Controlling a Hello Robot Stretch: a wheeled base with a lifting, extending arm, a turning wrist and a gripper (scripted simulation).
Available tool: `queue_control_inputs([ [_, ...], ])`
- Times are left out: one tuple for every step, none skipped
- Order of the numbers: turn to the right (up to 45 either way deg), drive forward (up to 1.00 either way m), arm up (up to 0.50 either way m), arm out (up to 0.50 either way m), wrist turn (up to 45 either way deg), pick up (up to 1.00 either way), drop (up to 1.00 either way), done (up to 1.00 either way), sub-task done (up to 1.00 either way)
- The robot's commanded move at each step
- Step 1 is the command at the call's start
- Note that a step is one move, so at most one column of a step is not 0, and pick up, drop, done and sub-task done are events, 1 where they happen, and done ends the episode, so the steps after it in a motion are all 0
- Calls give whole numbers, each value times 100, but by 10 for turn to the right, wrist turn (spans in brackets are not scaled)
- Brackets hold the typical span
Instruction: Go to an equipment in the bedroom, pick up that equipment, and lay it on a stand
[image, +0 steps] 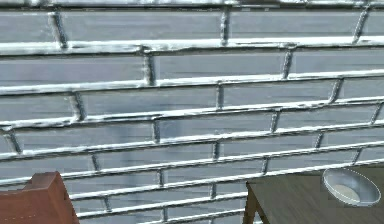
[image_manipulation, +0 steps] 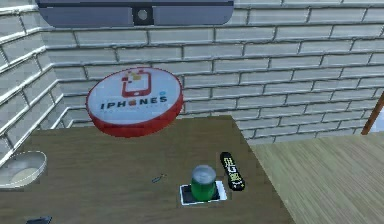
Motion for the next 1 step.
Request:
queue_control_inputs([
  [0, 0, 50, 0, 0, 0, 0, 0, 0],
])
